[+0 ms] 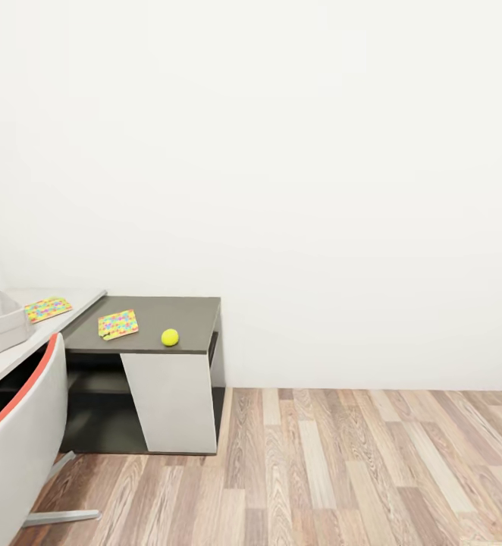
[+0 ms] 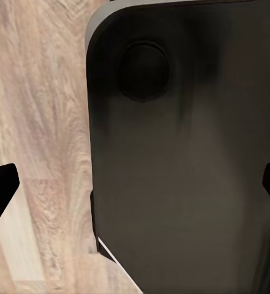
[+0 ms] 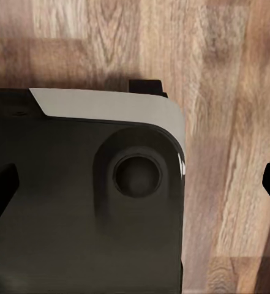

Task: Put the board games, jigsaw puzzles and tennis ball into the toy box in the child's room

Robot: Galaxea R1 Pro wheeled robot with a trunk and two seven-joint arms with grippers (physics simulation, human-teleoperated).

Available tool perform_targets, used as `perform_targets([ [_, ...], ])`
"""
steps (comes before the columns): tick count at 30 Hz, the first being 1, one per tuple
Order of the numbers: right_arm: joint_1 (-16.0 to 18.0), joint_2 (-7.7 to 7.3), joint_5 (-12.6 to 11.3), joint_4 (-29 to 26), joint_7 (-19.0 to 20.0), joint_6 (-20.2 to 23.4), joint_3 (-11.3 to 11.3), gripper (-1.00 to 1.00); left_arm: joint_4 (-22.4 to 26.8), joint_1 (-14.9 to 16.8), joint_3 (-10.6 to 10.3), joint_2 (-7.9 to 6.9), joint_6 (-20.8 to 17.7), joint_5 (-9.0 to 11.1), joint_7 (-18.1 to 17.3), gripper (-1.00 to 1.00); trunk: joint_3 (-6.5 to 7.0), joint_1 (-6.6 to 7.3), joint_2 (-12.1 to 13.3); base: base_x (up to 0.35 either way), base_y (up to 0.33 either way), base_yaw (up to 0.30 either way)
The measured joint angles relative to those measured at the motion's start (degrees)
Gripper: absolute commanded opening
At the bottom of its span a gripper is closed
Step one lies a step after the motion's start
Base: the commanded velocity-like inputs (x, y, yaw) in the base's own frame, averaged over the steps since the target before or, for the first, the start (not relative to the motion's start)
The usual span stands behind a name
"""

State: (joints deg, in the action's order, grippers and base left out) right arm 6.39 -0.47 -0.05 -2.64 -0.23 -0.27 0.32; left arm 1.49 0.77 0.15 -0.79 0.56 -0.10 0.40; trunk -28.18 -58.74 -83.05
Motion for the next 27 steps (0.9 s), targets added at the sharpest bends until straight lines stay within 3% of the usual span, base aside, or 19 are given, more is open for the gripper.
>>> perform_targets([
  [27, 0.0, -0.05, 0.1, 0.0, 0.1, -0.1, 0.0, 1.0, 0.0, 0.0, -0.2, 0.07, 0.1, -0.1, -0.6, 1.0, -0.83, 0.0, 0.0, -0.004, 0.0, -0.244],
])
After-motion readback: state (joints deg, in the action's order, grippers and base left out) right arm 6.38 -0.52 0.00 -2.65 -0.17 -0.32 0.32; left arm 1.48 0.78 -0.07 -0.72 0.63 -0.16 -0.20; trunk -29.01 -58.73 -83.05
